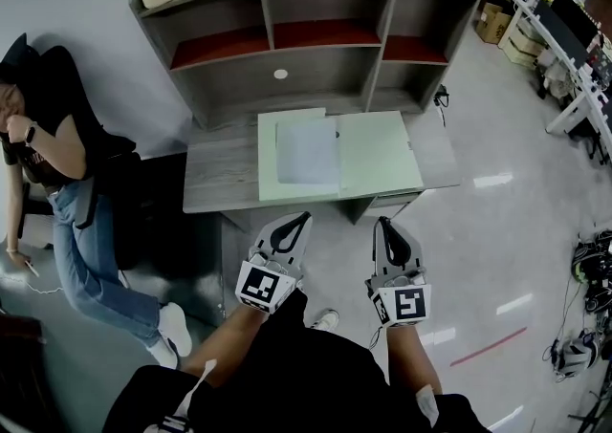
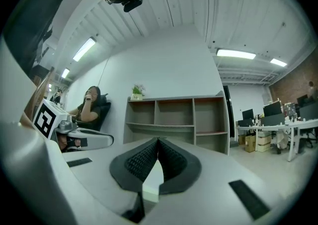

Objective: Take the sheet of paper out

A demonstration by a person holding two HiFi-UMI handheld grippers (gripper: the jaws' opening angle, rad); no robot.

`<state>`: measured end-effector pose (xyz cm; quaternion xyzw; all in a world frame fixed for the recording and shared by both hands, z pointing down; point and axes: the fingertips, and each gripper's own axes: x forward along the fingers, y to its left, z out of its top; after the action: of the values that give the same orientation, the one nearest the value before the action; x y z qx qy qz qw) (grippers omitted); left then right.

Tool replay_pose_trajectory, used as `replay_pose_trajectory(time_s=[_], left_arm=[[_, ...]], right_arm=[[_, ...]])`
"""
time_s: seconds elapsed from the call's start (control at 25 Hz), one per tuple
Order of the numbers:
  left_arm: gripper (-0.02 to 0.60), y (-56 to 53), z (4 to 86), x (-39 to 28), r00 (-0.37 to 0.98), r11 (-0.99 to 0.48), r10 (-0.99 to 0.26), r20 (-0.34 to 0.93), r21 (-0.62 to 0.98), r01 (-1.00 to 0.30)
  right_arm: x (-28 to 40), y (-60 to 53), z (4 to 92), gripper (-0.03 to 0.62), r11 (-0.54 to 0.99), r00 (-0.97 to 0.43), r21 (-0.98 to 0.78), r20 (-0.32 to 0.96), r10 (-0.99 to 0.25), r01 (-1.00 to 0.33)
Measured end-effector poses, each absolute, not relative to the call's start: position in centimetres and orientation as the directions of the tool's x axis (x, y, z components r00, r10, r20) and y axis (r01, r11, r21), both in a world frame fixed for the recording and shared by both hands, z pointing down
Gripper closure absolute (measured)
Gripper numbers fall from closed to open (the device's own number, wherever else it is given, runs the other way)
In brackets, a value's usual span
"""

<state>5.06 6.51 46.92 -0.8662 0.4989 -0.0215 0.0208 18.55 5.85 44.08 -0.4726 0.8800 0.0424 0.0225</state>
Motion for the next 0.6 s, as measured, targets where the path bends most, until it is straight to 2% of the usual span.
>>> replay_pose_trajectory(time_s=[0.44, 0.6], left_arm=[[0.574, -0.3, 47.8, 0.2, 0.453, -0.454, -0.890, 0.048, -0.003, -0.891], [0.574, -2.9, 47.0, -1.7, 0.461, -0.461, -0.887, 0.016, -0.044, -0.886]], right_arm=[[14.3, -1.6, 44.2, 0.571, 0.565, -0.567, 0.047, -0.059, -0.821, -0.823], [12.0, -4.4, 44.1, 0.571, 0.577, -0.579, 0.051, -0.046, -0.814, -0.815]])
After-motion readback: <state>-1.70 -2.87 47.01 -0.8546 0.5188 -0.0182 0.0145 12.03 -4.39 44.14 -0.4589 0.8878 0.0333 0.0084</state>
